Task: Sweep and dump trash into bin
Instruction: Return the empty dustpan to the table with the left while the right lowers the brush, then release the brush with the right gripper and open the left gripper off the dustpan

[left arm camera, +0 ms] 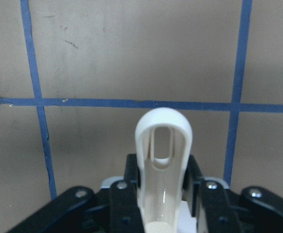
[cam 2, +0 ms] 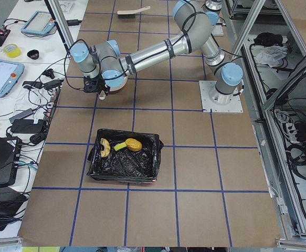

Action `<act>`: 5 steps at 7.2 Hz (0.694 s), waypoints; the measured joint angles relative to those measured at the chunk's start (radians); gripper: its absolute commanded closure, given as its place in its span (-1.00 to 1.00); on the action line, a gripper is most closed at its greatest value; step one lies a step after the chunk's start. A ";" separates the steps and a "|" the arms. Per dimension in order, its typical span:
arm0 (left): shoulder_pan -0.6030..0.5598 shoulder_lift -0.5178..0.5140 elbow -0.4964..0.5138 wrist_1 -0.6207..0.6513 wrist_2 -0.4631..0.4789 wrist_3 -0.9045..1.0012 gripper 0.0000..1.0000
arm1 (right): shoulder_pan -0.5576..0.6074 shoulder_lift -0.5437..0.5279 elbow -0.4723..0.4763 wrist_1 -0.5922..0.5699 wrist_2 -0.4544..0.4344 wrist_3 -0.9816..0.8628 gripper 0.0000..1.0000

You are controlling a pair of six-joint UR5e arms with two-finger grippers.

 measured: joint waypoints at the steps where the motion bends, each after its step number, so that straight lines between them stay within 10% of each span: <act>1: -0.002 0.005 -0.022 0.010 0.001 0.022 1.00 | 0.010 -0.007 -0.001 0.028 0.016 0.051 -1.00; 5: -0.006 0.048 -0.198 0.179 0.001 0.031 1.00 | 0.049 0.010 -0.004 0.042 0.037 0.153 -1.00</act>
